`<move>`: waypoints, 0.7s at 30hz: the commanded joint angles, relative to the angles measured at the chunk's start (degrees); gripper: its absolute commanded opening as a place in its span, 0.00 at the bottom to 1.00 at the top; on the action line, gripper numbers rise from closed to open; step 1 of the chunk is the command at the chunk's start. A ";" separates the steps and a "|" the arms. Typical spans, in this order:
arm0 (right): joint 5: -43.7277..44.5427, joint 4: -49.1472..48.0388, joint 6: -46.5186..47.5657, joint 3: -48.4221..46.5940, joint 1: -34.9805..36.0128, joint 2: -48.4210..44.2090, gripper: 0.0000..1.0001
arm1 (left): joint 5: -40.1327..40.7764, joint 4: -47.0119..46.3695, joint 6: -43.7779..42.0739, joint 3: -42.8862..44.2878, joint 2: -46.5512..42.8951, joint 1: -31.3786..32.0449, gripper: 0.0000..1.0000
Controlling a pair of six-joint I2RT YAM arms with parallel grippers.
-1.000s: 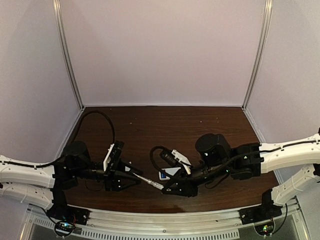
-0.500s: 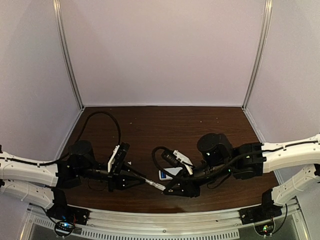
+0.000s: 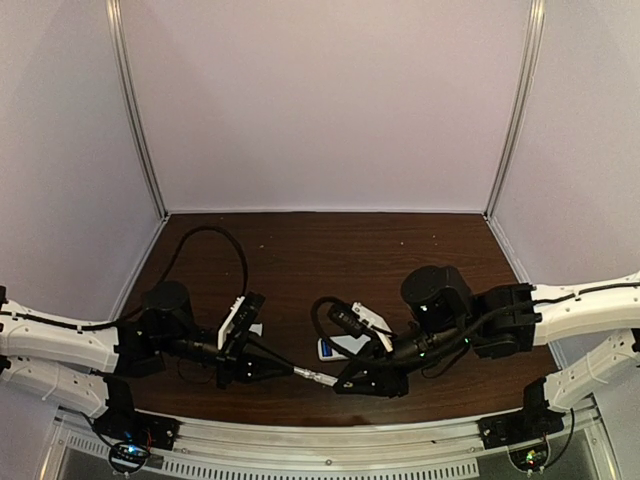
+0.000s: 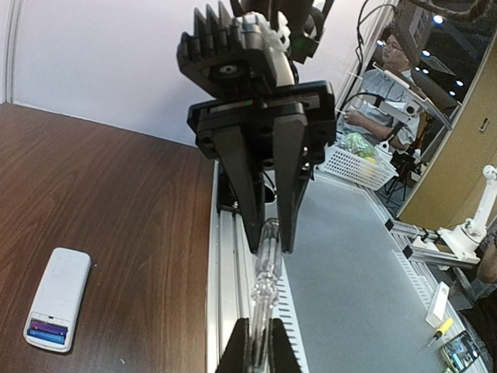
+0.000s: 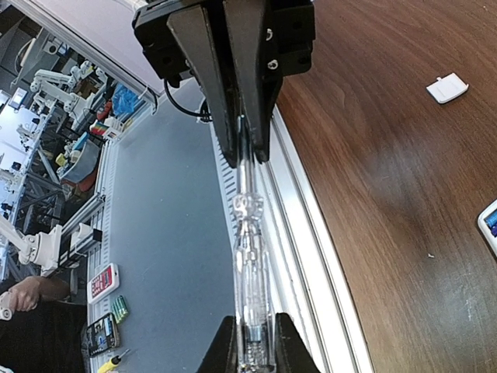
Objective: Unload the batteries from the remote control
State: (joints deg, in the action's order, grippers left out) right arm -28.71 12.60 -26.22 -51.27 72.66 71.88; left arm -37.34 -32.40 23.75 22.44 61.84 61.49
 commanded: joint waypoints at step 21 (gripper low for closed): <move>20.13 -18.61 -5.16 11.45 0.13 -10.23 0.82 | 10.16 -7.47 5.98 -0.87 -2.20 0.82 0.00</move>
State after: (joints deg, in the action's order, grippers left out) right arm -12.34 2.74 -30.22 -42.72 72.77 62.78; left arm -28.27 -34.74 27.62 22.24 58.61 62.22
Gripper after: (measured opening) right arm 0.828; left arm 0.053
